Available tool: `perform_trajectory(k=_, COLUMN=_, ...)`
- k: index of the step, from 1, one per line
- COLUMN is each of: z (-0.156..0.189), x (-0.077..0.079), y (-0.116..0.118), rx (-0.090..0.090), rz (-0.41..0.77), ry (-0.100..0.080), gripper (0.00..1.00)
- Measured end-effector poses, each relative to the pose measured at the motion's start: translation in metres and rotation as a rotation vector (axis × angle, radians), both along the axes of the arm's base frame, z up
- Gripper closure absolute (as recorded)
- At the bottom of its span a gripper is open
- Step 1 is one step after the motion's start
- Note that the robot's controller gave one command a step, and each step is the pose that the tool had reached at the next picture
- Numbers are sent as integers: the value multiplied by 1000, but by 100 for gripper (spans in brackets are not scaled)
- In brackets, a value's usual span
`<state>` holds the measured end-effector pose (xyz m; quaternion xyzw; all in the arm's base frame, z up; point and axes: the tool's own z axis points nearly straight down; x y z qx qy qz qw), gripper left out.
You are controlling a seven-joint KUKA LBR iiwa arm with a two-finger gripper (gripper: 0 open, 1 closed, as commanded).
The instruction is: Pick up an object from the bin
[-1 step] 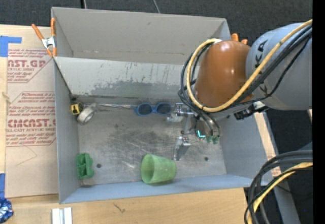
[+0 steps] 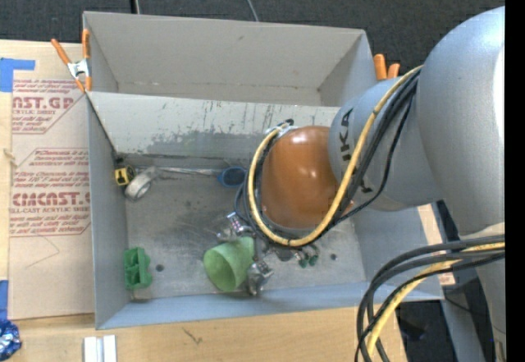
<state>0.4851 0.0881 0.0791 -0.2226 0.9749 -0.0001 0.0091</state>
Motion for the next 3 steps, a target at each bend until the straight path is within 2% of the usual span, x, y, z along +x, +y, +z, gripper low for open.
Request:
perform_trajectory(k=1, z=1, x=-1, y=-1, rx=-1, rz=-4, ry=4, gripper=100)
perform_trajectory(k=2, z=68, x=13, y=-6, rx=-3, rz=27, ry=10, gripper=100)
perform_trajectory(k=3, z=142, x=17, y=1, rx=-5, rz=327, ry=10, gripper=100)
